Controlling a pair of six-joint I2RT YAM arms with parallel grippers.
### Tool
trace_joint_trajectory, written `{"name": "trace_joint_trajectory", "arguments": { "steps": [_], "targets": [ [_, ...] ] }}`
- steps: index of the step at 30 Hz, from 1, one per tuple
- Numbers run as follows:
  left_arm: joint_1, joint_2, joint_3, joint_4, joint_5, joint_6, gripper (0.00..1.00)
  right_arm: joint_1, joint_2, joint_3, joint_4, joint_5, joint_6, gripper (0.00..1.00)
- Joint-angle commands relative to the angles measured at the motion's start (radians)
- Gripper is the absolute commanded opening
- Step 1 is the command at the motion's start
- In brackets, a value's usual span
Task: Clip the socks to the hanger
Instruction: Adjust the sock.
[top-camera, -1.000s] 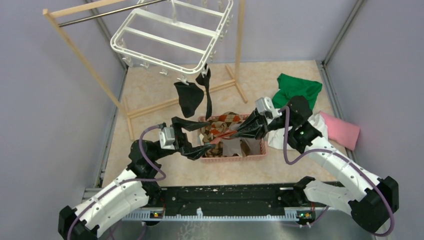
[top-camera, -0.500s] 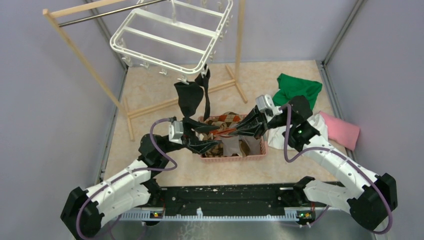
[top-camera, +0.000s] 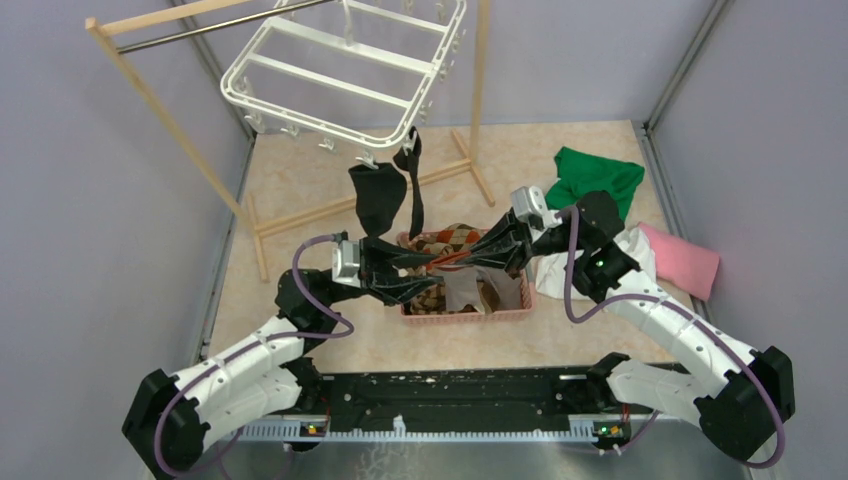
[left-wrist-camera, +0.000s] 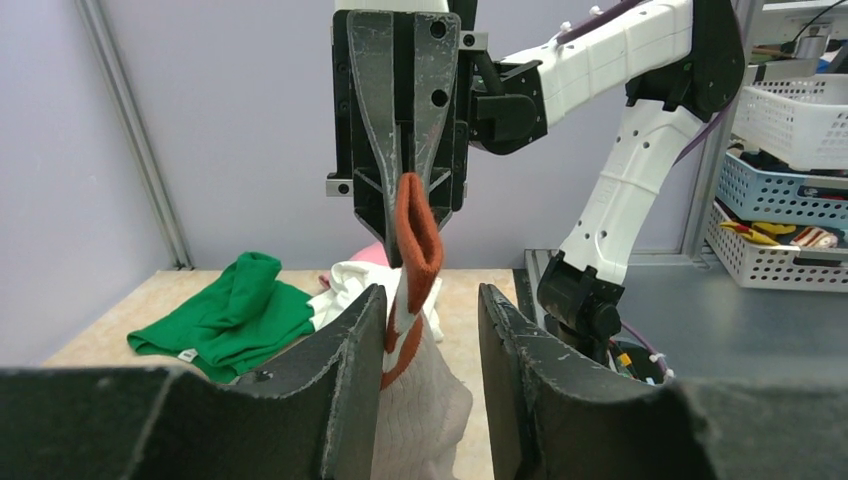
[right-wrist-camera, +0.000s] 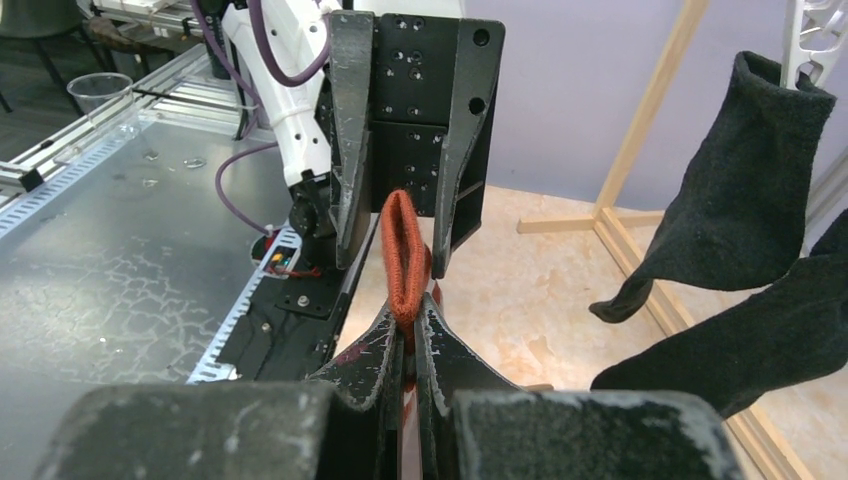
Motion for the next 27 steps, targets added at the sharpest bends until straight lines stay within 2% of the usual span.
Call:
{"name": "trace_joint_trajectory", "arguments": {
  "steps": [1,6,10,14,15,19,21,25,27],
  "targets": [
    [-0.012,0.022,0.046,0.085,0.014,-0.023,0.45,-0.006,0.003,0.025,0.002,0.032,-0.019,0.00],
    [-0.022,0.045,0.064,0.066,0.011,-0.008,0.43,-0.006,0.002,0.026,0.009,0.033,-0.009,0.00],
    [-0.025,0.049,0.066,0.058,-0.002,0.000,0.27,-0.005,0.001,0.029,0.009,0.035,-0.007,0.00],
    [-0.026,0.038,0.067,0.043,0.002,0.015,0.03,-0.005,0.000,0.026,0.009,0.036,-0.004,0.00],
    [-0.025,0.034,0.069,0.029,0.001,0.020,0.00,-0.006,0.000,0.026,0.010,0.038,-0.002,0.00],
    [-0.025,0.000,0.062,-0.030,-0.031,0.033,0.00,-0.006,0.000,0.026,0.018,0.046,0.006,0.00],
    [-0.025,-0.025,0.056,-0.060,-0.063,0.031,0.00,-0.006,-0.002,0.022,0.020,0.046,0.006,0.08],
    [-0.025,-0.083,0.044,-0.140,-0.113,0.047,0.00,-0.006,-0.007,0.013,0.029,0.051,0.011,0.39],
    [-0.025,-0.114,0.052,-0.228,-0.140,0.065,0.00,-0.006,-0.010,0.012,0.031,0.053,0.010,0.48]
  ]
}}
